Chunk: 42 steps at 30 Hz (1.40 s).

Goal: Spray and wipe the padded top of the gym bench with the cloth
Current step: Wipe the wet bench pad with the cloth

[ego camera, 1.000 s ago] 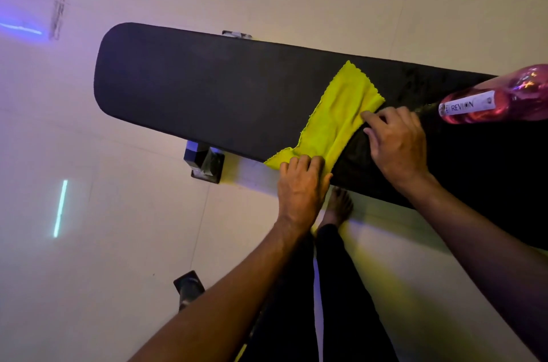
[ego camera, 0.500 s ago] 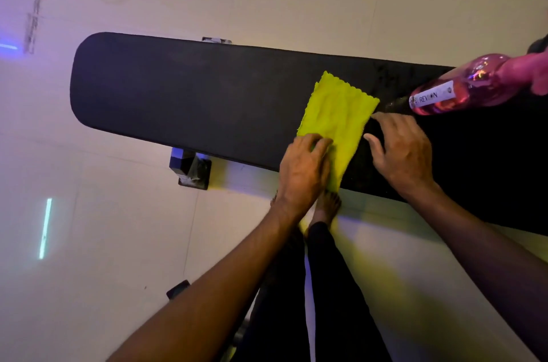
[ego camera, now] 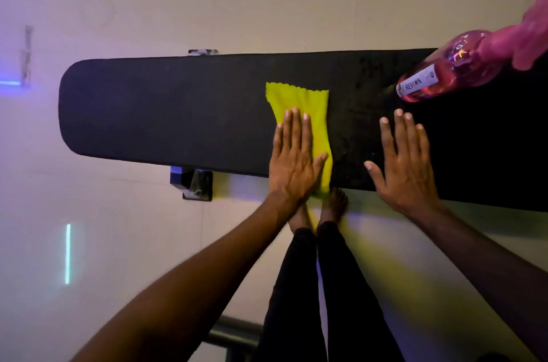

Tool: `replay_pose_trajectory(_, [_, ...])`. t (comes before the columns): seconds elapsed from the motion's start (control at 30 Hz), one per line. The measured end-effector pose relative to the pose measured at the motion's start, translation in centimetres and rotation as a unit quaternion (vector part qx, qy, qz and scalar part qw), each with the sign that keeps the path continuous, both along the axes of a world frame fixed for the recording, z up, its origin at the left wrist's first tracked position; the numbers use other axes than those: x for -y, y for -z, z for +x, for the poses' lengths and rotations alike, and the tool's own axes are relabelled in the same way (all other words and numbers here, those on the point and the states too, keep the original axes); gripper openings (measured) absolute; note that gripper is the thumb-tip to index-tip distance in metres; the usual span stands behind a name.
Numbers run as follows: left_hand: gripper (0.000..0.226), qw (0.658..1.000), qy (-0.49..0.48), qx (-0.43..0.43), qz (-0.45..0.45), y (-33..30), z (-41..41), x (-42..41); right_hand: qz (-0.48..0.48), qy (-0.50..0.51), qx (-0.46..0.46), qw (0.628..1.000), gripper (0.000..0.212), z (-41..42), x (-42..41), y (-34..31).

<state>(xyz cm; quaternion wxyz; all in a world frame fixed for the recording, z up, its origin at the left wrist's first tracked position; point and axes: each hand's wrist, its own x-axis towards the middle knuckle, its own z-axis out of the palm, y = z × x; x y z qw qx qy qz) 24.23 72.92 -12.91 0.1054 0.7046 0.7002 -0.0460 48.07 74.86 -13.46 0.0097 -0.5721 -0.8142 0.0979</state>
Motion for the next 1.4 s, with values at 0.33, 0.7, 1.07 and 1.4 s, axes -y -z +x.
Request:
replay_pose_trajectory(0.33, [0.074,0.993,0.109,0.030,0.046,0.9,0.1,-9.2,0.022,0.008,0.020,1.000,0.090,0.6,-0.1,1.4])
replay_pose_trajectory(0.7, [0.074,0.984,0.167,0.038,0.049,0.7,1.4,-10.9,0.033,0.025,0.023,0.999,0.093,0.3,0.0,2.1])
replay_pose_trajectory(1.07, [0.076,0.991,0.125,0.036,0.025,1.1,0.7,-3.2,-0.003,0.047,0.051,0.998,0.098,-0.9,0.7,1.3])
replay_pose_trajectory(1.4, [0.072,0.997,0.055,0.044,0.040,1.5,-2.4,-1.0,-0.009,0.035,0.066,0.997,0.097,-1.4,1.4,1.2])
